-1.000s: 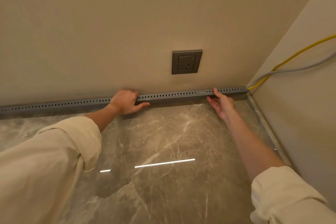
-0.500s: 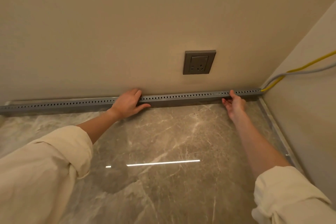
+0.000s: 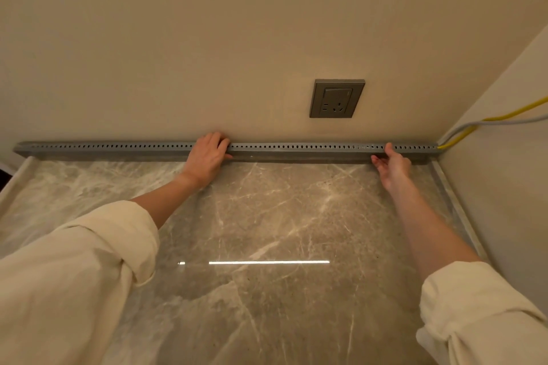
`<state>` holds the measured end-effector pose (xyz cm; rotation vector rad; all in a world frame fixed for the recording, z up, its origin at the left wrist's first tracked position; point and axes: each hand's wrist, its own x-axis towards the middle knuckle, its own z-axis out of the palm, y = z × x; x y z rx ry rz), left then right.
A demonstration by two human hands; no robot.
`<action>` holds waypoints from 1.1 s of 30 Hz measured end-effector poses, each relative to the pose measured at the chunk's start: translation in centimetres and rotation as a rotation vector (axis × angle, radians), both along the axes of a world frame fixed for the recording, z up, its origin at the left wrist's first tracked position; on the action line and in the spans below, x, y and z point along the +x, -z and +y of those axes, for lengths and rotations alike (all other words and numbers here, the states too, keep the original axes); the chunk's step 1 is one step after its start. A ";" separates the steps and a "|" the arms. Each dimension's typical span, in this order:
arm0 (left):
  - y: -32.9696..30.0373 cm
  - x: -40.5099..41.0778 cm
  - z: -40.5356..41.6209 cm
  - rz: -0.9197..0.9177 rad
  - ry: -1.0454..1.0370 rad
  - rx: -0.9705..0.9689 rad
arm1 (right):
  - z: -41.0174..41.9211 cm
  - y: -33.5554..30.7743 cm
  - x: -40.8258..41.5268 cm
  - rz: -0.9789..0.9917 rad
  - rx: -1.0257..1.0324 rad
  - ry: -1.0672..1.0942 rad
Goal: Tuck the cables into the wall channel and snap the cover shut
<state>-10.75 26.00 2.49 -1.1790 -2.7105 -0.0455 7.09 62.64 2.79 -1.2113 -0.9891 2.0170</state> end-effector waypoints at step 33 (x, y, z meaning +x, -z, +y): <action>-0.4 3.1 -0.7 -0.082 -0.172 0.189 | -6.4 -1.2 -0.9 -0.438 0.229 -0.453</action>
